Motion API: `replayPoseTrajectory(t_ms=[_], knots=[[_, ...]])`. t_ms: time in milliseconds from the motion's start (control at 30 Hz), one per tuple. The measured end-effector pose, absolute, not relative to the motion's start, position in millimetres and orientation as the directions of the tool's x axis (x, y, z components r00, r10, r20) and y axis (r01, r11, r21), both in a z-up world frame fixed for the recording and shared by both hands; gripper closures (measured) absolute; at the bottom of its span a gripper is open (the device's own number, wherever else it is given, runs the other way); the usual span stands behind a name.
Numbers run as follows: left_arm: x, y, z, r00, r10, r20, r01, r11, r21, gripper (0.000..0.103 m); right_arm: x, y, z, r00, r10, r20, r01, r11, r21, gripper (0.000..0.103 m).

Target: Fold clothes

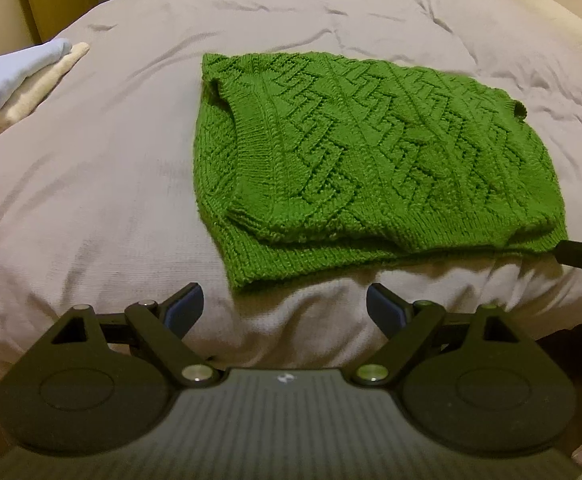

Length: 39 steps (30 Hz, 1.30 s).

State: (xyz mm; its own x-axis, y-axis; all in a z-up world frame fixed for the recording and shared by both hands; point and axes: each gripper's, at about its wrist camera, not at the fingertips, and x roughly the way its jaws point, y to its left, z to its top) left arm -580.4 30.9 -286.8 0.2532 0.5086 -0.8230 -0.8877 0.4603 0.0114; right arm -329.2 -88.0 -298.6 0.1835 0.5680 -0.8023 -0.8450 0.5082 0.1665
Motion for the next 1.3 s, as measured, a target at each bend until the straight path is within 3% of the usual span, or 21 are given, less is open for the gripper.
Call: replayPoseTrajectory(t_ms=[433,633,800,1033,1133,1200,1267,1300], knots=[[-587.3,41.4,-283.5,0.283,0.513,-0.81,-0.885,0.465,-0.015,0.016,-318.4,-85.2,-306.2,0.161,0.58,-0.798,-0.828,0.519,0.211,0.0],[-594.2,47.0,-277.1,0.321,0.524,-0.789,-0.879,0.474,-0.043,0.017,-301.1,-92.3,-307.1,0.106,0.651,-0.752,-0.783,0.521,0.34,0.0],[-598.8,53.6,-272.4,0.358,0.528,-0.77,-0.872,0.485,-0.073,0.04,-279.8,-102.2,-311.9,0.046,0.742,-0.669,-0.709,0.496,0.501,0.002],[-586.9,66.4,-276.5,0.406,0.511,-0.758,-0.844,0.528,-0.096,0.047,-245.5,-108.3,-336.8,-0.028,0.82,-0.572,-0.545,0.467,0.696,0.025],[-581.2,73.3,-281.9,0.424,0.499,-0.756,-0.835,0.538,-0.114,0.056,-235.3,-107.3,-347.6,-0.042,0.829,-0.558,-0.5,0.466,0.73,0.032],[-578.4,78.9,-286.5,0.431,0.496,-0.754,-0.834,0.538,-0.123,0.071,-231.6,-103.8,-352.2,-0.045,0.824,-0.564,-0.498,0.471,0.728,0.033],[-576.7,83.9,-291.2,0.433,0.494,-0.754,-0.835,0.534,-0.13,0.076,-230.0,-100.0,-354.5,-0.054,0.825,-0.563,-0.504,0.464,0.729,0.036],[-575.8,85.7,-292.7,0.436,0.492,-0.753,-0.833,0.538,-0.131,0.077,-229.3,-98.0,-355.6,-0.06,0.825,-0.562,-0.508,0.46,0.729,0.048]])
